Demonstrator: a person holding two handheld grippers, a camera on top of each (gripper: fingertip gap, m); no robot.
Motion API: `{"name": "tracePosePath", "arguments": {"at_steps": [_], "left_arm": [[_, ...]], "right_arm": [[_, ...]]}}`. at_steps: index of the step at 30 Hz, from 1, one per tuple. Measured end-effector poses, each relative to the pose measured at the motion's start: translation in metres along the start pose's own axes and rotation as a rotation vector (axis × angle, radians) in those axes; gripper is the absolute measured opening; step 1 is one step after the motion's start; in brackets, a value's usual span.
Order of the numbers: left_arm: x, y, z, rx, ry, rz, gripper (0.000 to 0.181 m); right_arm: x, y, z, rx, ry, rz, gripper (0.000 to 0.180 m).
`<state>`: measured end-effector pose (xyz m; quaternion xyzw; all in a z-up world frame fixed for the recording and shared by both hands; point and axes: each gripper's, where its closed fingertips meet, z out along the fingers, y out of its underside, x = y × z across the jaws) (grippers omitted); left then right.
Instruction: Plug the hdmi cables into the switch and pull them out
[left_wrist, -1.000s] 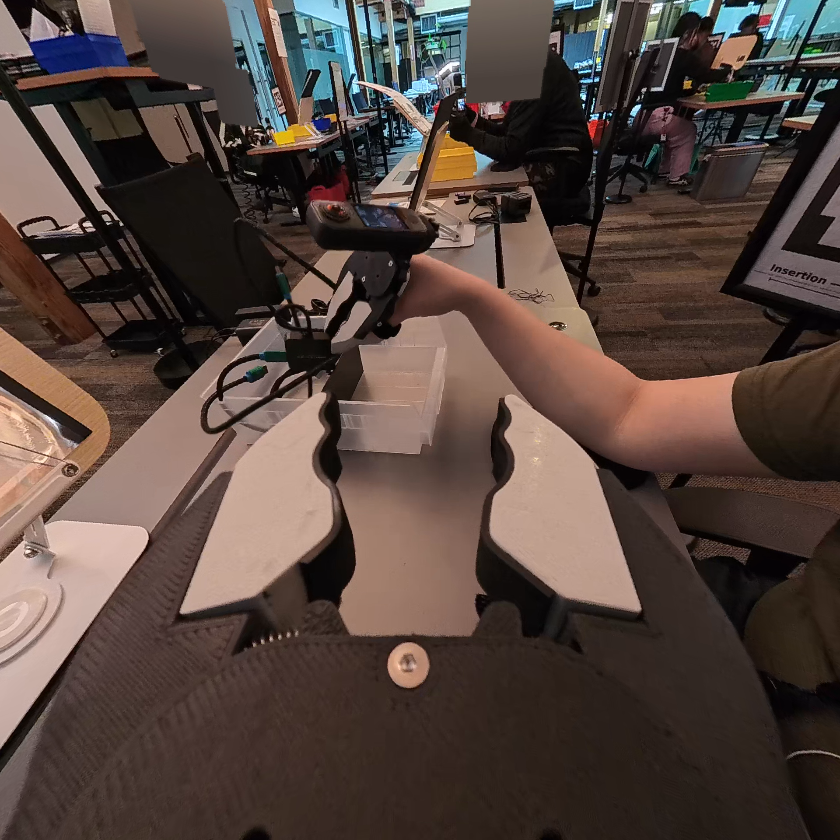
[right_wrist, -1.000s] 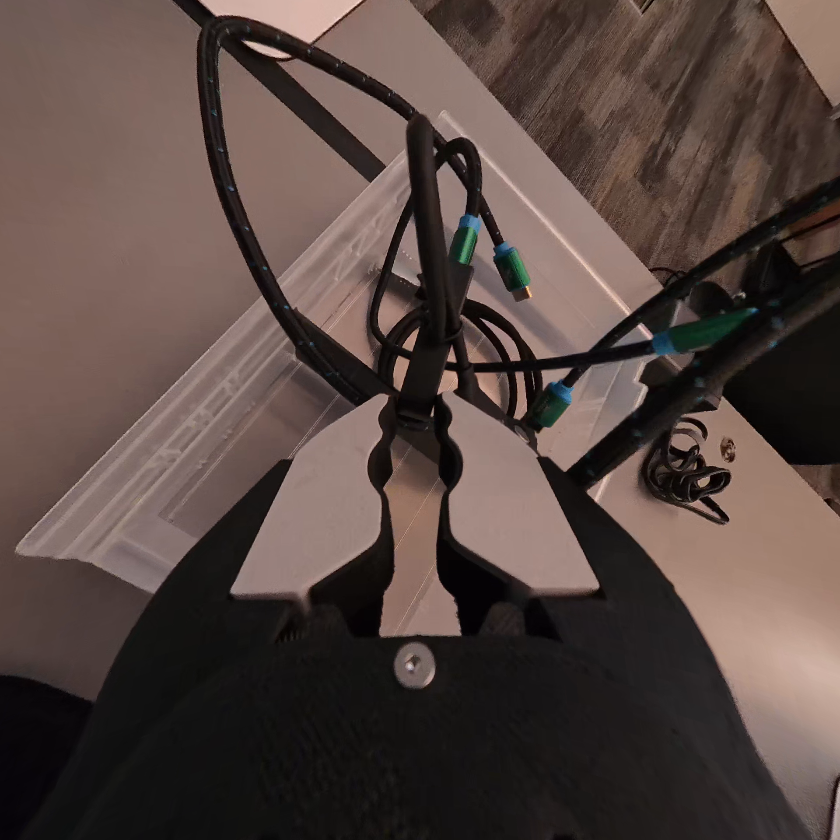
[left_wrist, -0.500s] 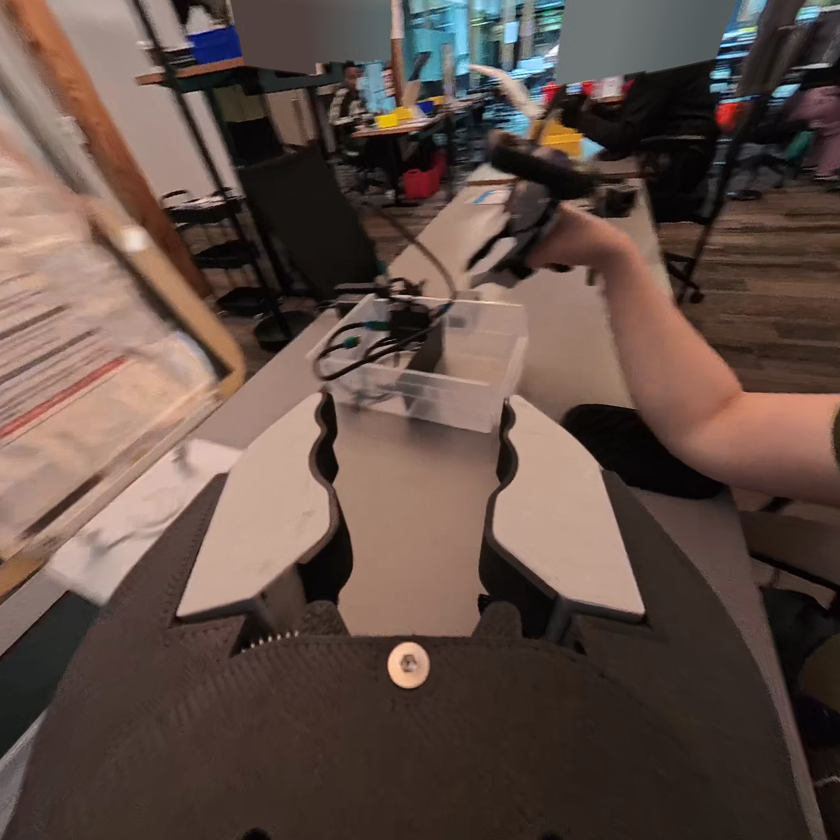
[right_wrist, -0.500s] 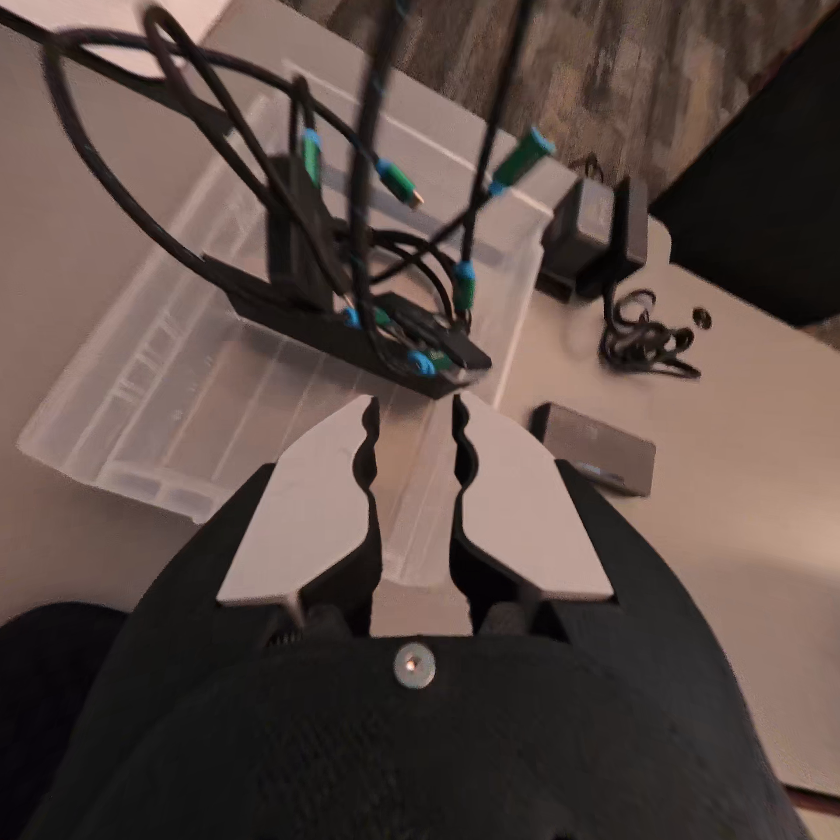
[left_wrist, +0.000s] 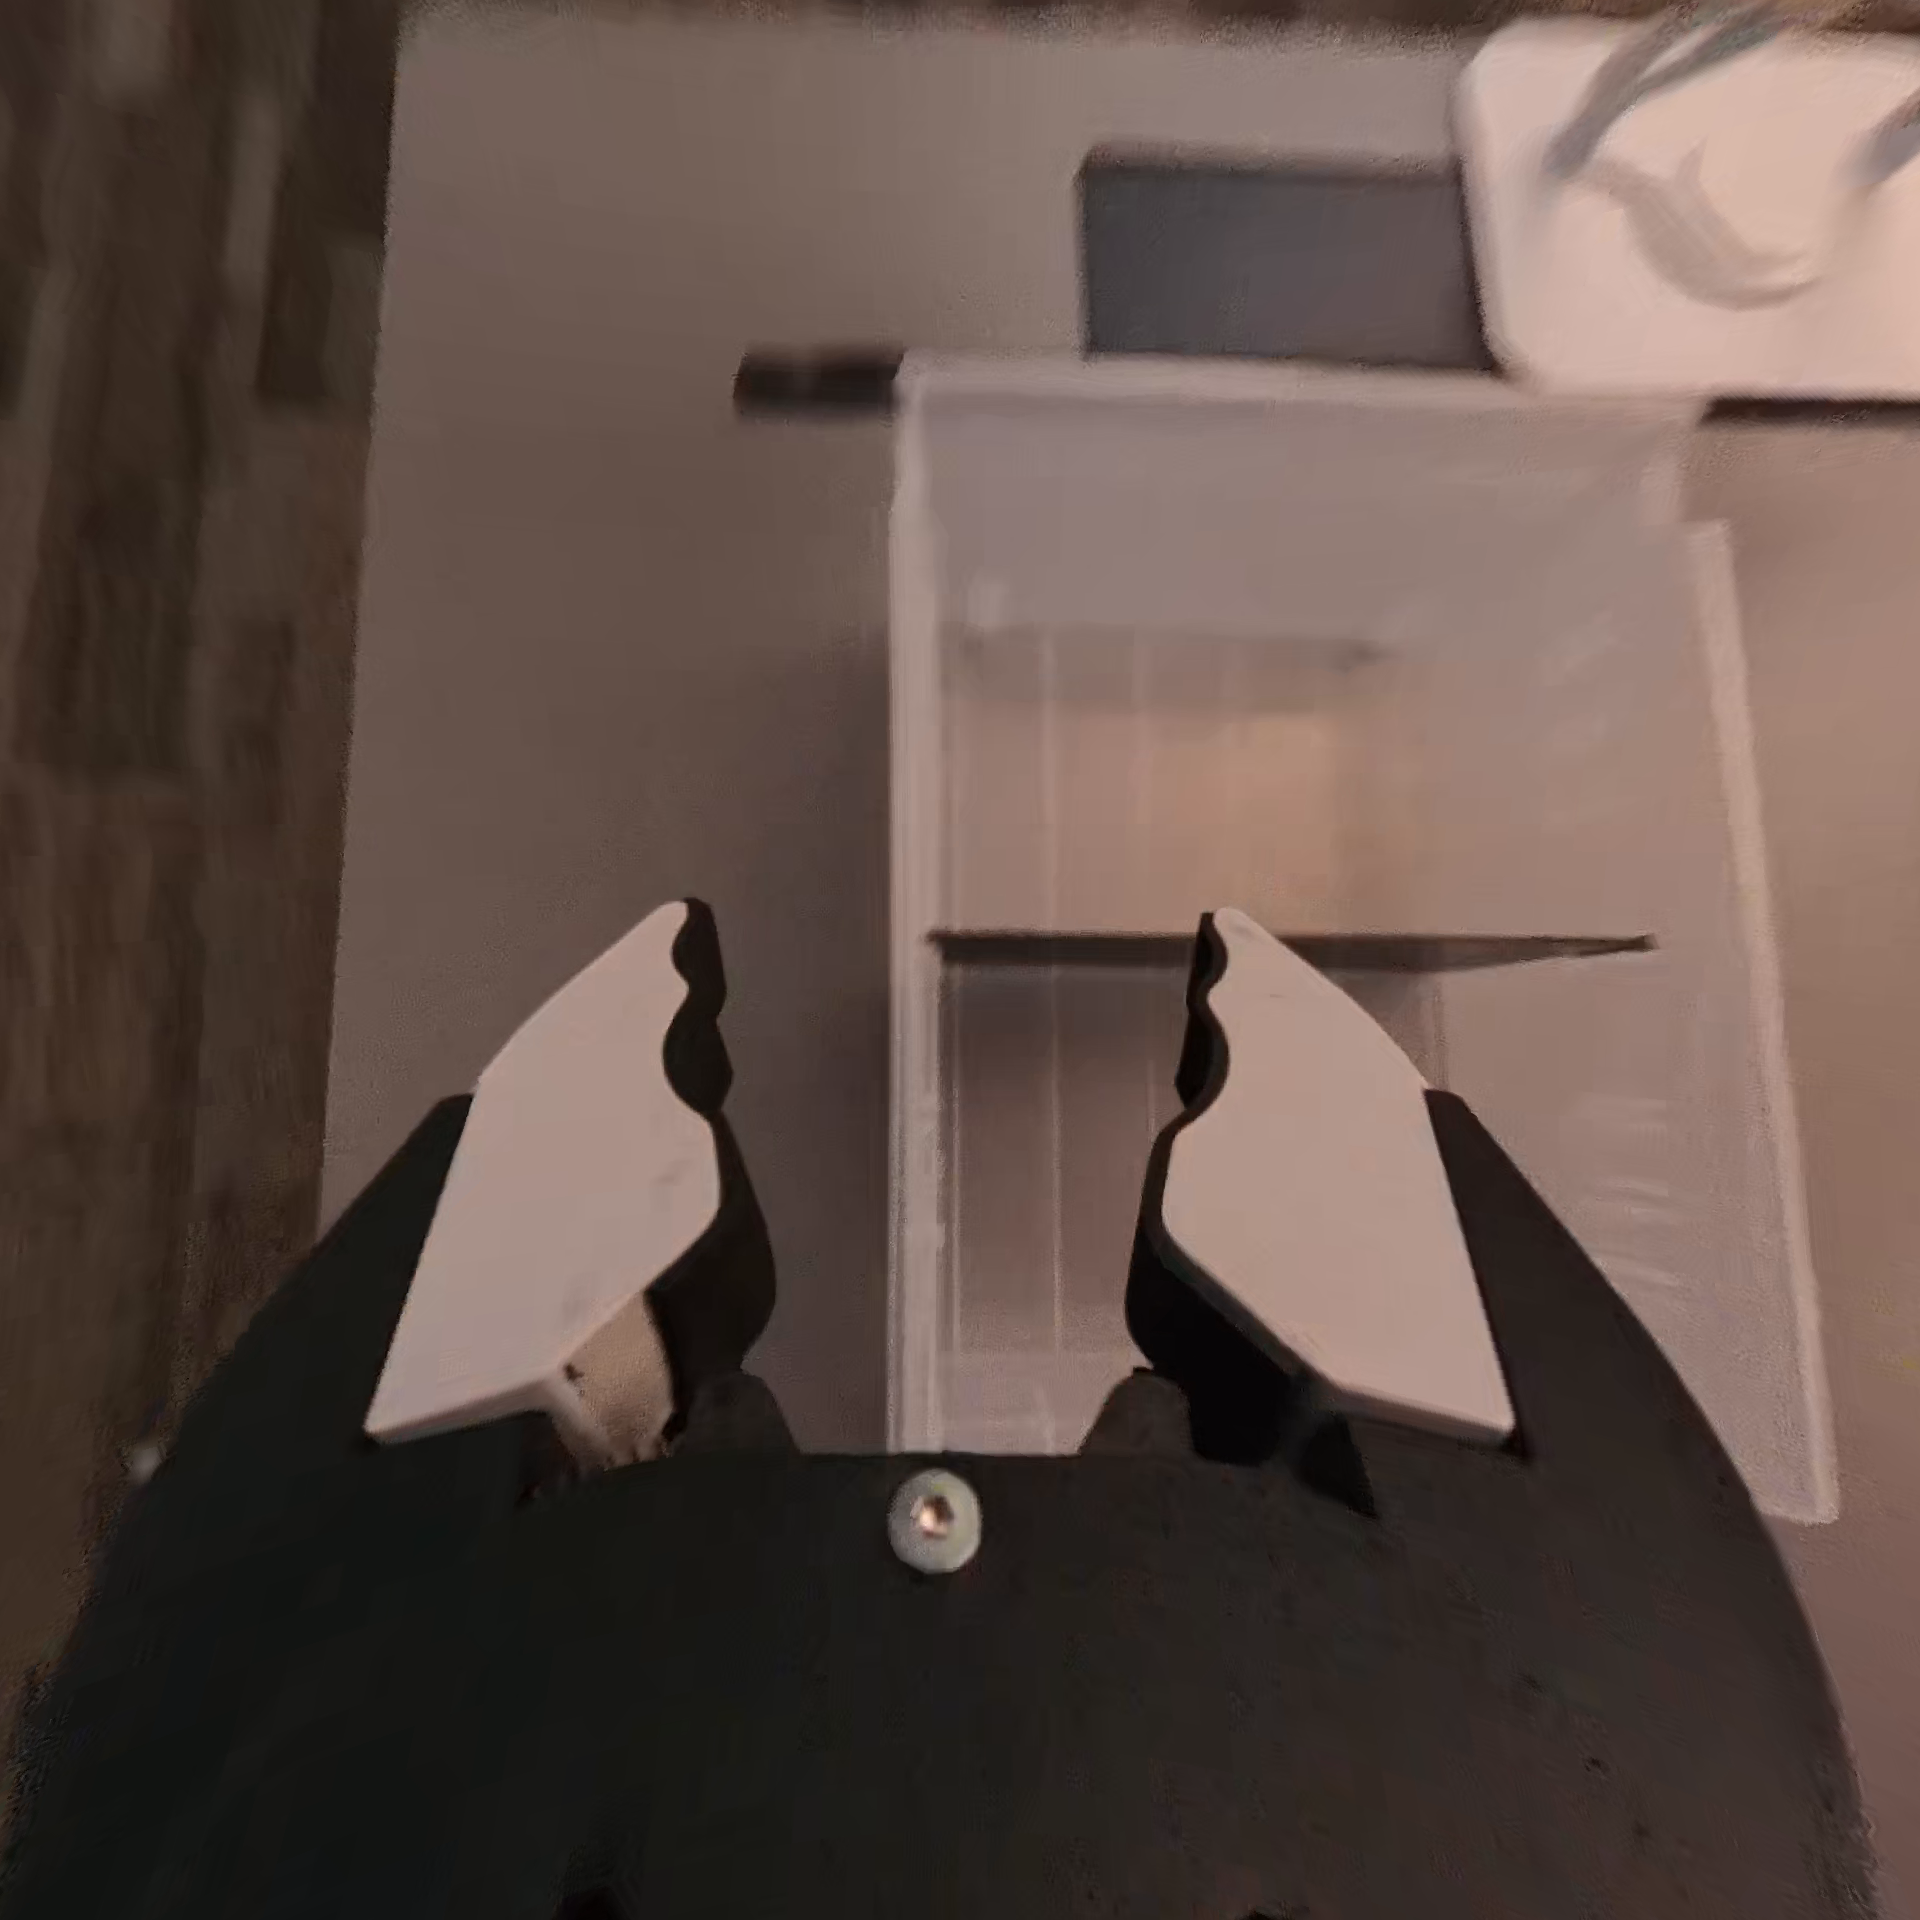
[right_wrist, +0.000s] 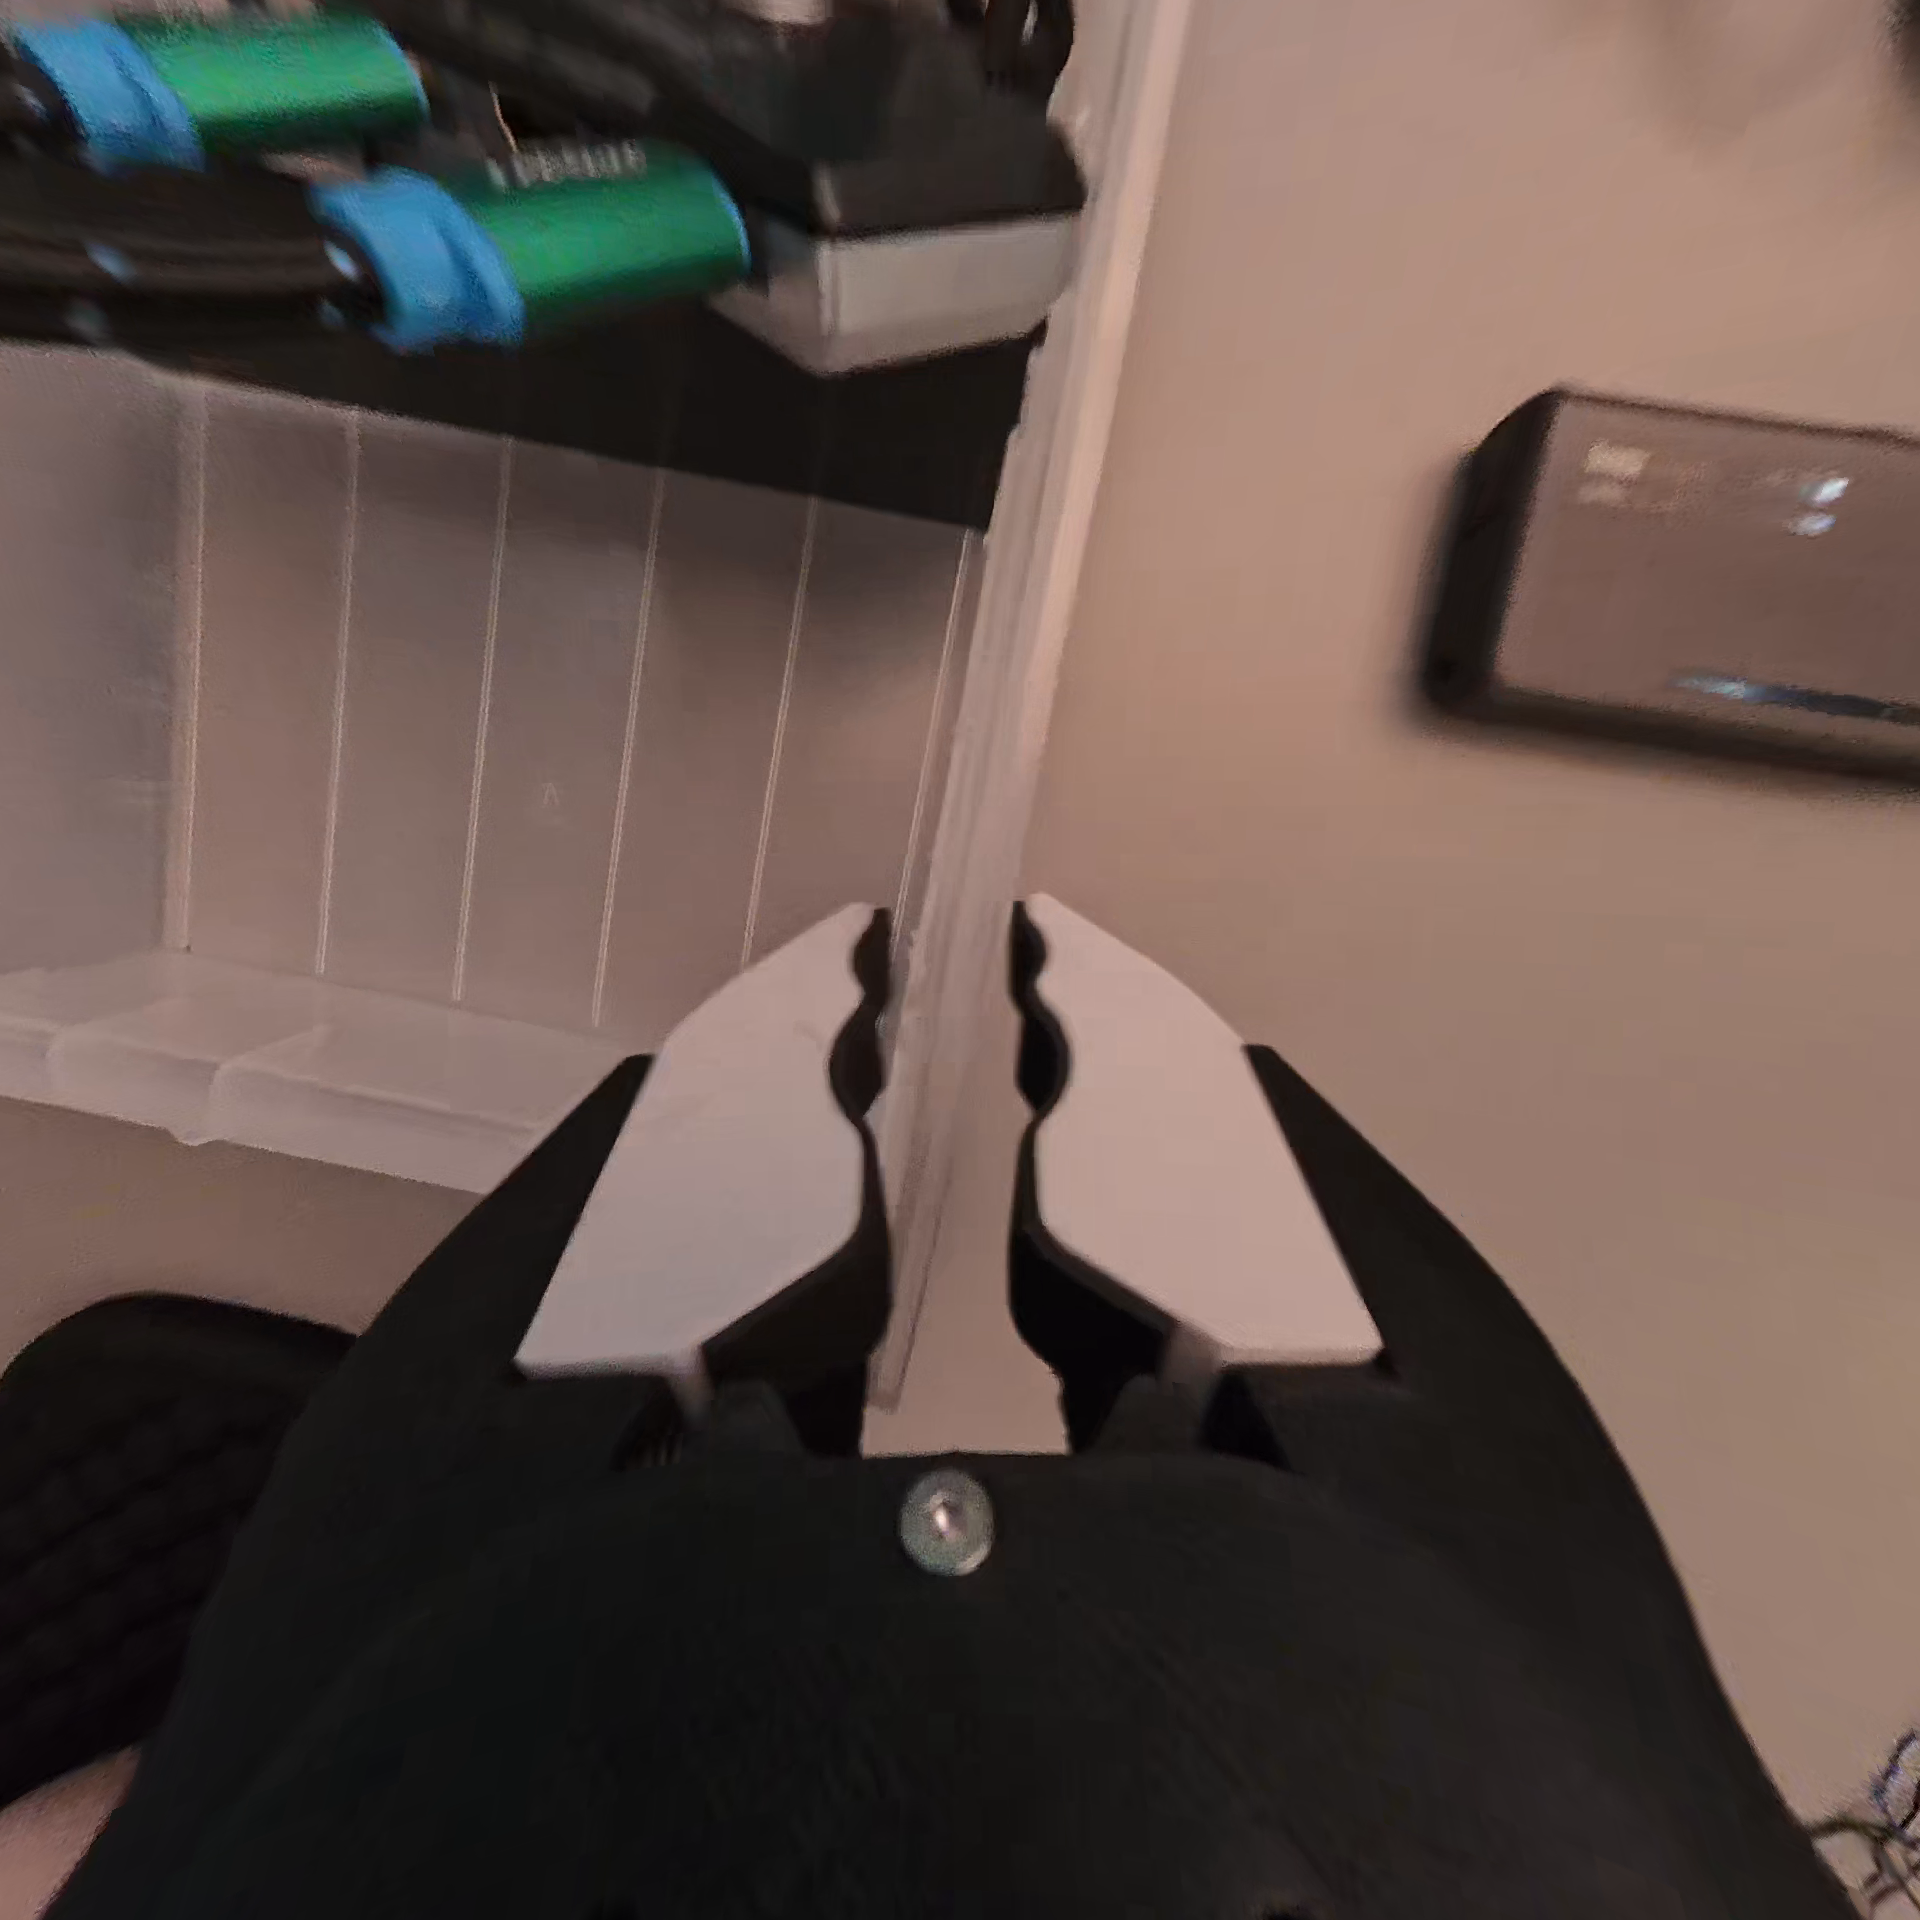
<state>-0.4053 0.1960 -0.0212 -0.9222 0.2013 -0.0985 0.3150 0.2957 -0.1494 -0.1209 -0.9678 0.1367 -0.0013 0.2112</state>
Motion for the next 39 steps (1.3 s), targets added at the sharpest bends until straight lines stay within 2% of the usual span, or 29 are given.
{"name": "tracePosePath", "arguments": {"at_steps": [1, 5, 11, 15, 17, 18, 20, 22, 25, 27, 30, 32, 33, 39], "left_arm": [[-0.007, 0.014, 0.008, -0.070, 0.014, -0.036, 0.085], [-0.021, 0.049, 0.024, -0.213, 0.050, -0.078, 0.069], [-0.028, 0.091, 0.029, -0.378, 0.097, -0.102, 0.071], [-0.014, 0.108, 0.040, -0.485, 0.169, -0.083, 0.060], [0.001, 0.107, 0.043, -0.499, 0.242, -0.085, 0.029], [0.003, 0.107, 0.045, -0.520, 0.234, -0.073, 0.019], [0.000, 0.112, 0.051, -0.584, 0.129, 0.013, 0.012], [0.004, 0.115, 0.054, -0.657, 0.046, 0.097, 0.007], [0.041, 0.108, 0.063, -0.680, 0.117, 0.159, 0.006], [0.059, 0.103, 0.069, -0.692, 0.094, 0.229, 0.010], [0.091, 0.114, 0.072, -0.776, 0.127, 0.296, 0.008], [0.101, 0.120, 0.071, -0.818, 0.105, 0.350, 0.020], [0.108, 0.120, 0.071, -0.821, 0.112, 0.356, 0.017], [0.128, 0.118, 0.065, -0.804, 0.185, 0.403, 0.025]], "right_arm": [[-0.003, 0.004, 0.005, -0.035, -0.020, -0.005, 0.009], [-0.012, 0.013, 0.005, -0.081, -0.049, -0.032, 0.010], [-0.039, 0.057, -0.014, -0.270, -0.135, -0.014, 0.012], [-0.052, 0.063, -0.016, -0.315, -0.223, 0.070, 0.016], [-0.055, 0.051, -0.007, -0.300, -0.282, 0.157, 0.024], [-0.056, 0.050, -0.003, -0.331, -0.296, 0.202, 0.026], [-0.054, 0.052, -0.002, -0.382, -0.236, 0.177, 0.019], [-0.054, 0.057, -0.001, -0.441, -0.147, 0.022, 0.010], [-0.080, 0.050, 0.003, -0.486, -0.187, -0.005, 0.012], [-0.095, 0.042, 0.007, -0.511, -0.191, 0.001, 0.011], [-0.119, 0.032, 0.013, -0.524, -0.199, -0.035, 0.011], [-0.135, 0.031, 0.014, -0.541, -0.210, -0.055, 0.012], [-0.142, 0.032, 0.014, -0.549, -0.214, -0.066, 0.012], [-0.157, 0.030, 0.010, -0.543, -0.230, -0.096, 0.016]]}}
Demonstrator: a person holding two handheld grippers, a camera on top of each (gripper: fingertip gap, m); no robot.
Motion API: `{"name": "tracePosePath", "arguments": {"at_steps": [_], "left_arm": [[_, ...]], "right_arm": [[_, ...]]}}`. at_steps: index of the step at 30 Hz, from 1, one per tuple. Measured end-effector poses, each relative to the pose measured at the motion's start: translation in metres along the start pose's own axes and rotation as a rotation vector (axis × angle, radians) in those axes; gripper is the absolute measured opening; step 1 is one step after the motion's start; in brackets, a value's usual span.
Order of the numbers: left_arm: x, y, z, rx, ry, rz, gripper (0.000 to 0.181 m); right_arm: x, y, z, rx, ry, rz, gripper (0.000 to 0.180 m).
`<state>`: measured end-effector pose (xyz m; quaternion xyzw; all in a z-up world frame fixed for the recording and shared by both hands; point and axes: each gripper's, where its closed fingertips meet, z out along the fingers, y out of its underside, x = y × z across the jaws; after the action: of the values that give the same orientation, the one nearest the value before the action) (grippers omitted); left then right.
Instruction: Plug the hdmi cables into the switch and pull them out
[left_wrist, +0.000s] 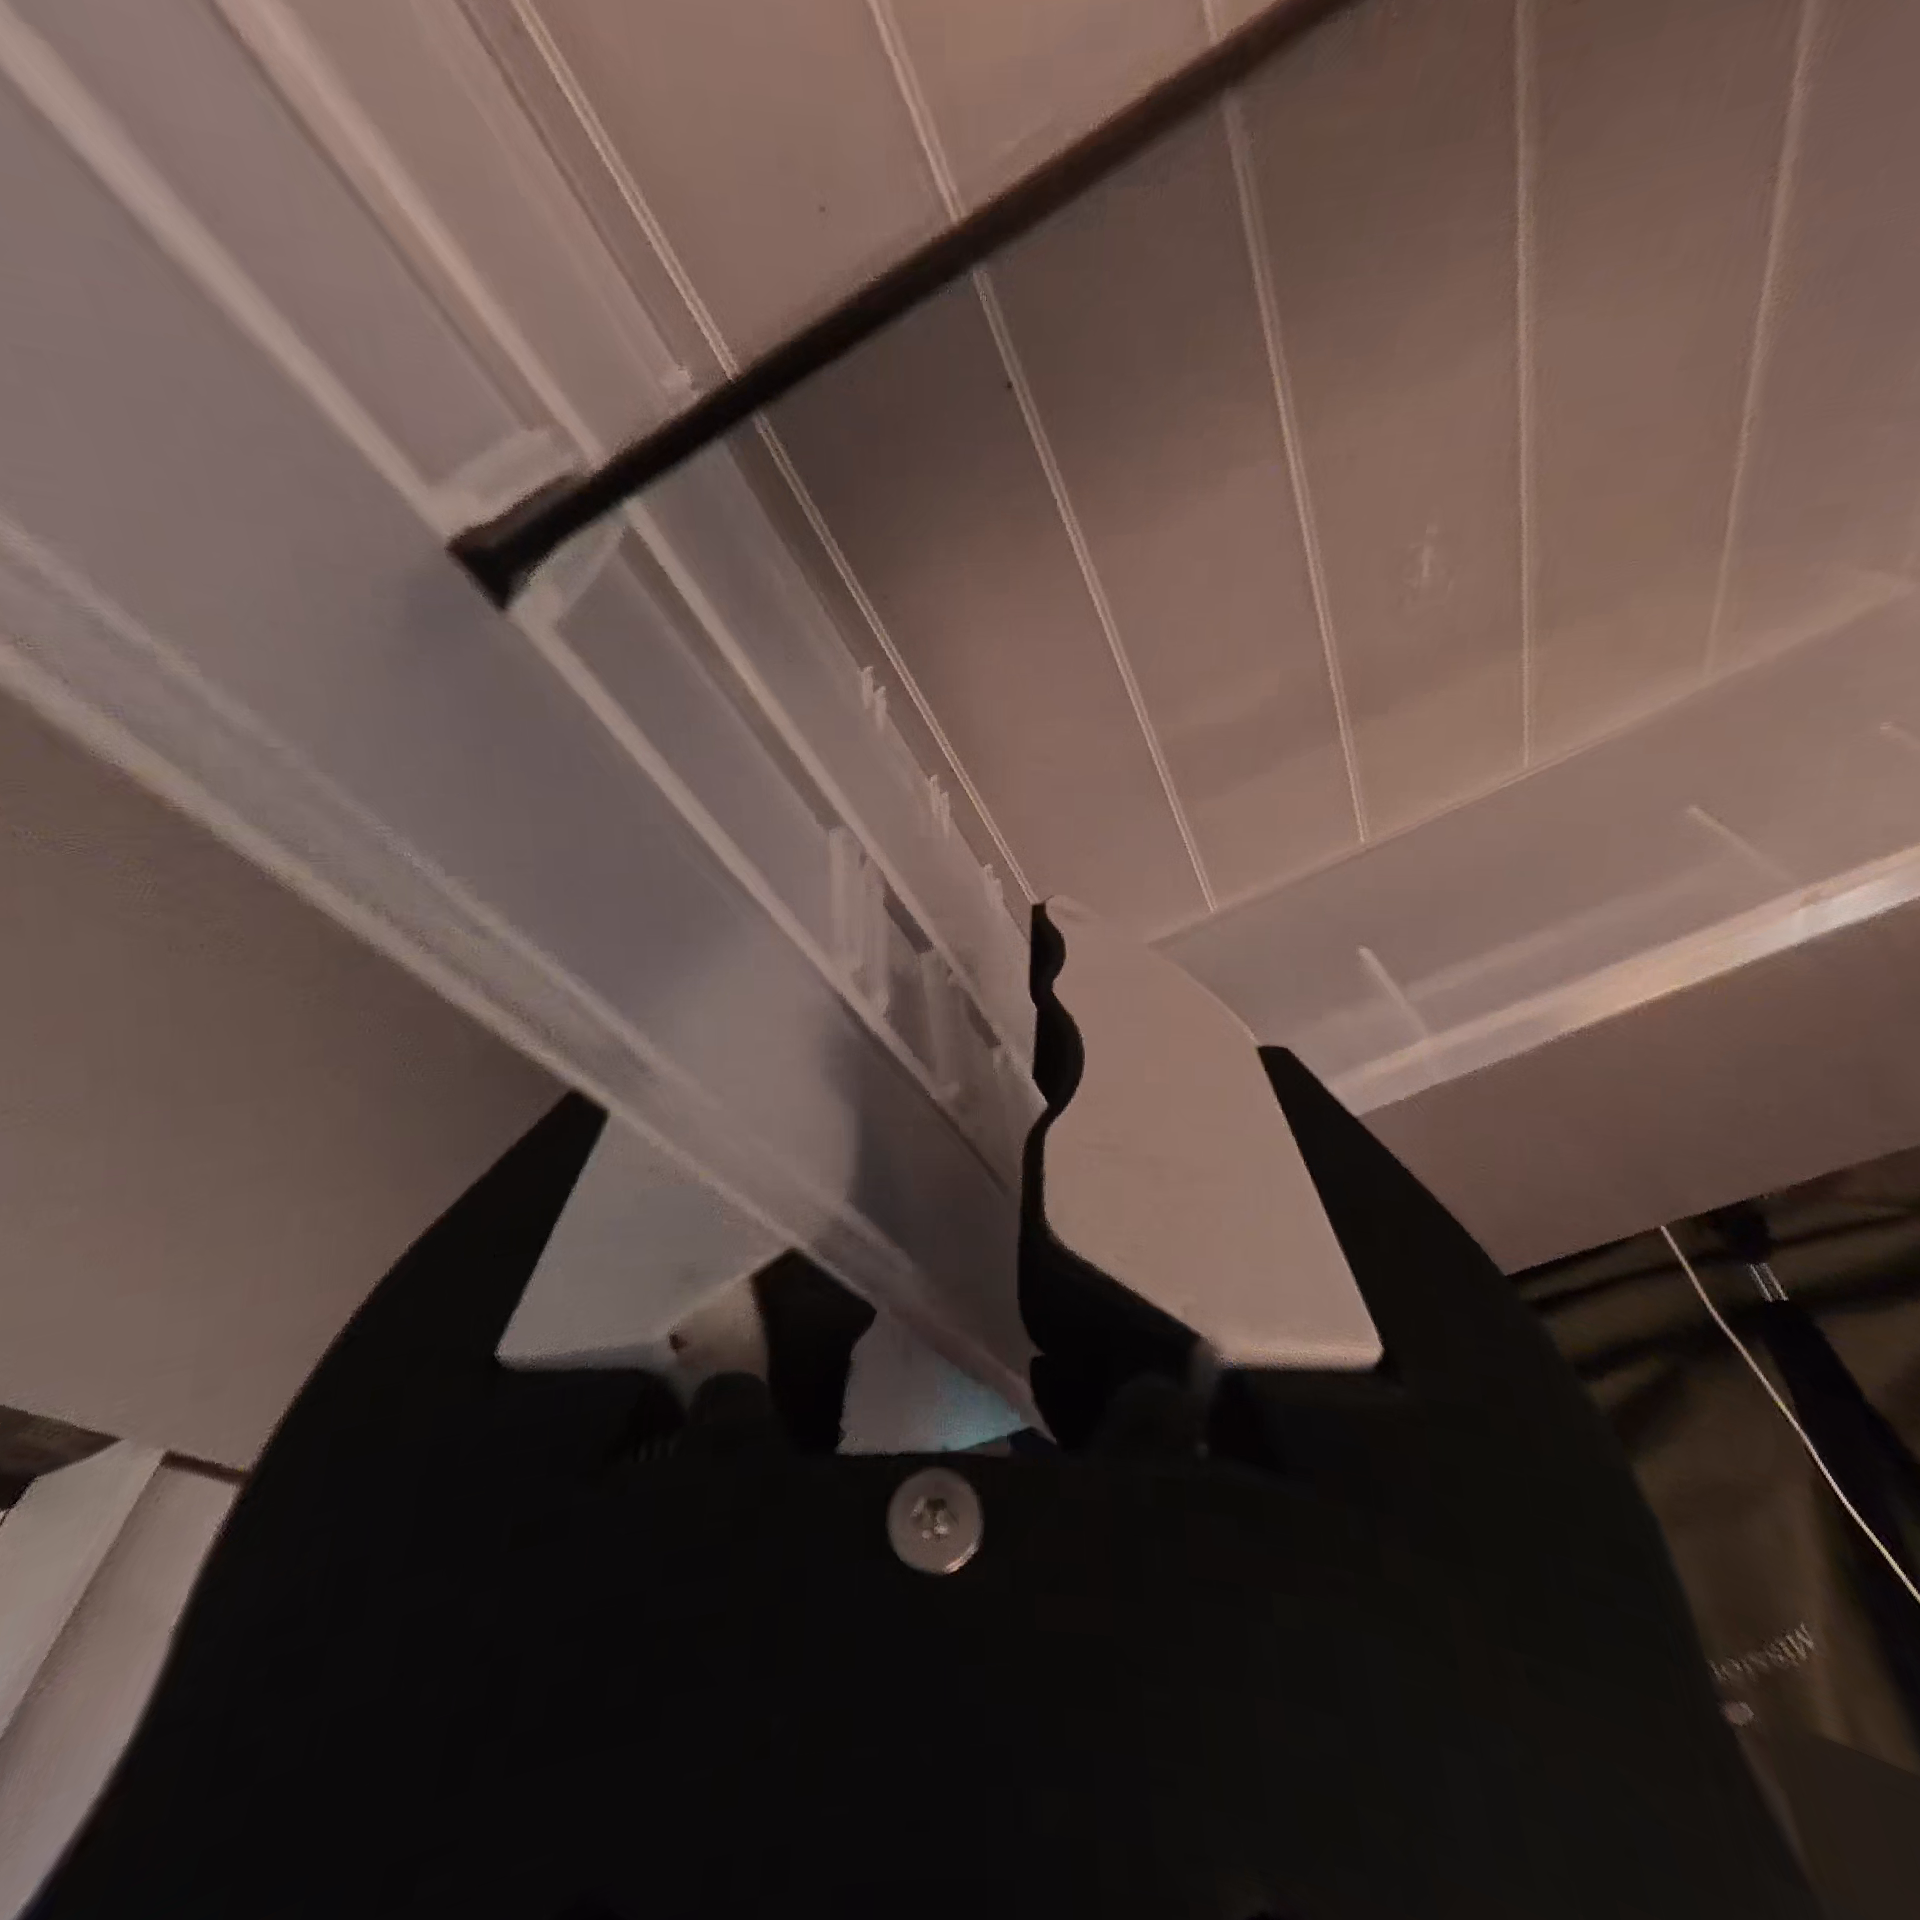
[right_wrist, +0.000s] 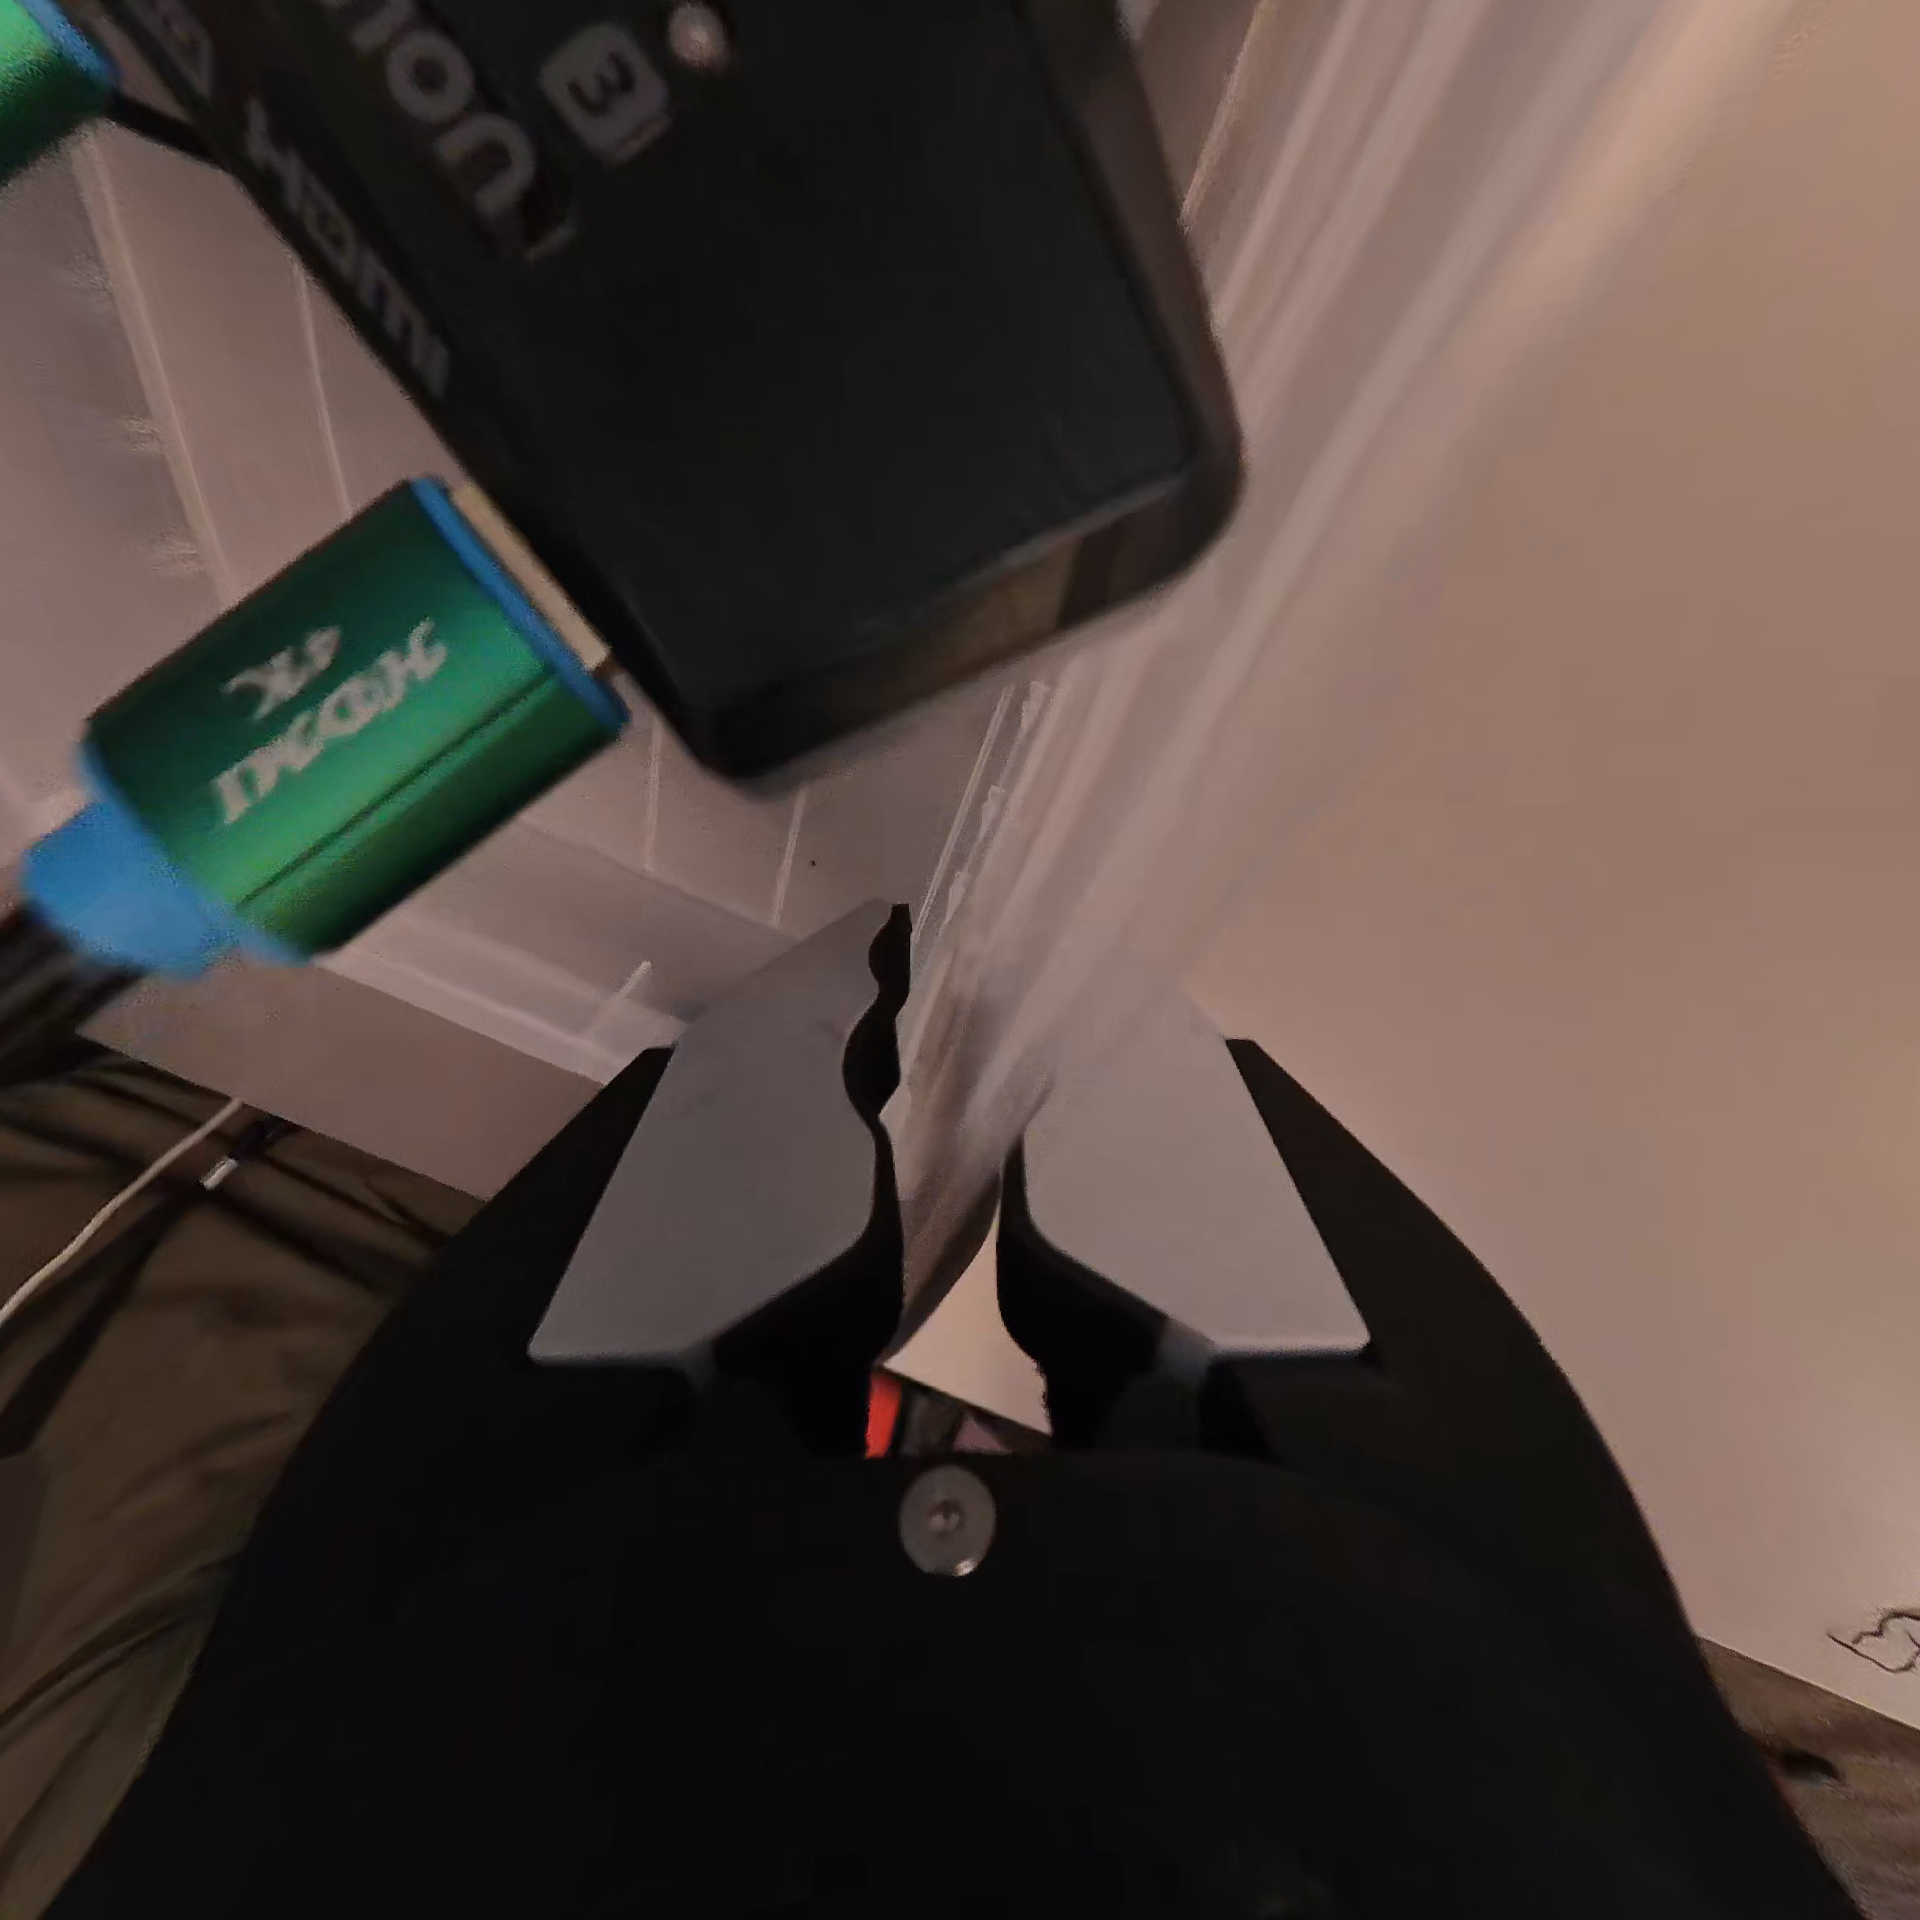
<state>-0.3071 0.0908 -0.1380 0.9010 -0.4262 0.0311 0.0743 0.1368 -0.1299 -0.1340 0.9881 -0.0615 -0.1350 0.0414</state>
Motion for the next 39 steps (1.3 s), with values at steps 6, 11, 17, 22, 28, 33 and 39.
{"name": "tracePosePath", "arguments": {"at_steps": [6, 11, 17, 22, 28, 33, 39], "left_arm": [[0.011, 0.005, -0.048, 0.223, 0.059, 0.049, 0.028], [0.015, 0.014, -0.096, 0.435, 0.024, 0.085, 0.028], [0.033, 0.014, -0.150, 0.694, -0.062, 0.164, 0.029], [0.056, 0.018, -0.178, 0.823, -0.079, 0.215, 0.029], [0.079, 0.021, -0.177, 0.810, -0.090, 0.325, 0.031], [0.088, 0.019, -0.178, 0.816, -0.080, 0.368, 0.030], [0.086, 0.020, -0.181, 0.830, -0.069, 0.359, 0.029]], "right_arm": [[0.004, -0.005, -0.101, 0.506, 0.022, 0.176, 0.012], [-0.115, 0.001, -0.216, 1.117, 0.032, -0.228, 0.009], [-0.282, -0.022, -0.185, 1.384, -0.042, -0.790, 0.046], [-0.304, -0.106, -0.055, 0.865, -0.049, -0.620, 0.049], [-0.277, -0.153, -0.002, 0.520, 0.131, -0.470, 0.050], [-0.280, -0.150, 0.041, 0.211, 0.017, -0.294, 0.049], [-0.284, -0.152, 0.076, 0.069, 0.013, -0.208, 0.023]]}}
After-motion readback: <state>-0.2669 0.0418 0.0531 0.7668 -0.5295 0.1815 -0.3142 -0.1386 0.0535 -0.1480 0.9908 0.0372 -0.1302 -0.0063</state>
